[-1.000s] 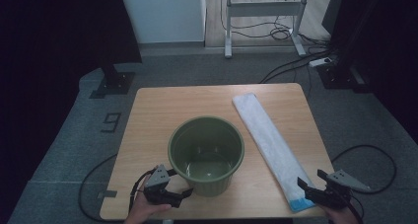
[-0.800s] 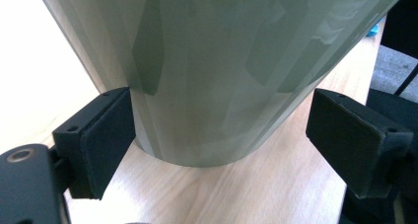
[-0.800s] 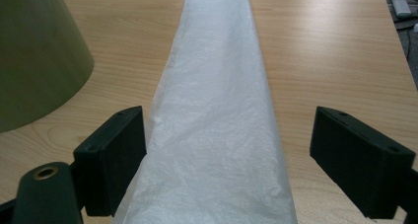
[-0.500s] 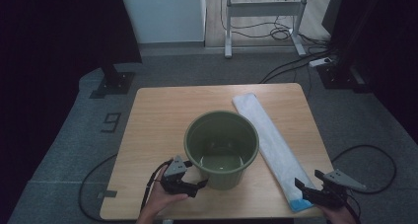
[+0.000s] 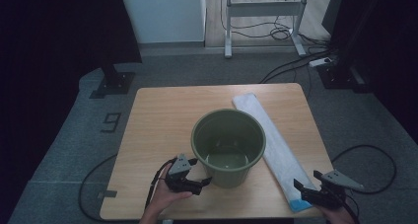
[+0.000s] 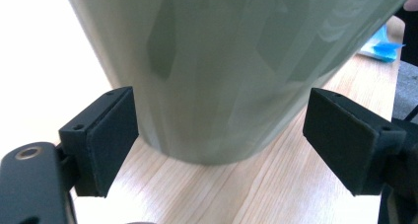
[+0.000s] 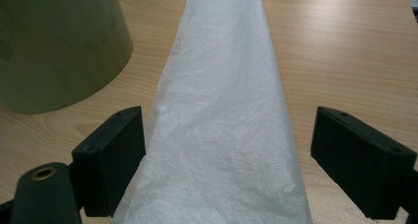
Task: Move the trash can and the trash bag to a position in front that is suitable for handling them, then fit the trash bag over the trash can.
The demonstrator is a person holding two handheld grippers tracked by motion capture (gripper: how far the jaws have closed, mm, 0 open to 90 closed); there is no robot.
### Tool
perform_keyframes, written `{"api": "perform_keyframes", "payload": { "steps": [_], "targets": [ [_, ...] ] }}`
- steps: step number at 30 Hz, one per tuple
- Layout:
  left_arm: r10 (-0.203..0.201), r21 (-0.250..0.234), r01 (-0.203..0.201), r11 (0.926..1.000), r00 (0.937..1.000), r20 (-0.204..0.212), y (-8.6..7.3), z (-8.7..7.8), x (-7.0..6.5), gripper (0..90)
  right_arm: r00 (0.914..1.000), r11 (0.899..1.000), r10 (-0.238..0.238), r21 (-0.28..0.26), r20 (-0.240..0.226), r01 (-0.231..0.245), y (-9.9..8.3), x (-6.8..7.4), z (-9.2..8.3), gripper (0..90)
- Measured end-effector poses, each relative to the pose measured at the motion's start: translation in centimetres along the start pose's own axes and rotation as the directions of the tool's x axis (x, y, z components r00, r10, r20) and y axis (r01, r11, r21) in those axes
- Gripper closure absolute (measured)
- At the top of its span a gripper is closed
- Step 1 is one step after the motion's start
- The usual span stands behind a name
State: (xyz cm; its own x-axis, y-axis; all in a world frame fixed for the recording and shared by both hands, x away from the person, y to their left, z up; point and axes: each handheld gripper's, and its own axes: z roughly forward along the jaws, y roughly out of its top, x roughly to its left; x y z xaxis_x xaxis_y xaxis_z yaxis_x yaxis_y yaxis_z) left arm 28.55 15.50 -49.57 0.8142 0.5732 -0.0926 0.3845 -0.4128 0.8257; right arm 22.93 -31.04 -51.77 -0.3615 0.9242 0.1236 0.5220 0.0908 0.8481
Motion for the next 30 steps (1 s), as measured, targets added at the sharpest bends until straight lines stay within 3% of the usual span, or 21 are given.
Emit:
{"api": "perform_keyframes", "payload": {
  "steps": [9, 13, 17, 24, 30],
  "targets": [
    [-0.013, 0.061, 0.019, 0.998, 0.9935, -0.113, -1.7, -2.2, 1.2, 13.5, 1.0, 1.0, -0.006, 0.027, 0.007, 0.006, 0.7, 1.0, 1.1, 12.8],
    [-0.034, 0.06, 0.042, 0.9973, 0.9911, -0.129, -2.0, -3.1, 2.0, 13.5, 0.9996, 0.999, -0.028, 0.04, 0.008, 0.028, 1.2, 1.8, 2.2, 12.7],
    [-0.064, 0.06, 0.074, 0.9954, 0.9864, -0.151, -2.6, -3.8, 3.0, 13.7, 0.998, 0.995, -0.064, 0.08, 0.0, 0.064, 2.0, 3.0, 4.5, 12.7],
    [-0.102, 0.057, 0.113, 0.9919, 0.9798, -0.172, -3.2, -4.5, 4.0, 13.8, 0.9946, 0.977, -0.104, 0.19, 0.005, 0.101, 3.5, 4.3, 8.4, 13.0],
    [-0.113, 0.047, 0.123, 0.9913, 0.9765, -0.184, -3.5, -5.1, 4.2, 14.0, 0.9923, 0.958, -0.111, 0.273, 0.056, 0.092, 3.9, 4.2, 10.9, 13.7]
  ]
}}
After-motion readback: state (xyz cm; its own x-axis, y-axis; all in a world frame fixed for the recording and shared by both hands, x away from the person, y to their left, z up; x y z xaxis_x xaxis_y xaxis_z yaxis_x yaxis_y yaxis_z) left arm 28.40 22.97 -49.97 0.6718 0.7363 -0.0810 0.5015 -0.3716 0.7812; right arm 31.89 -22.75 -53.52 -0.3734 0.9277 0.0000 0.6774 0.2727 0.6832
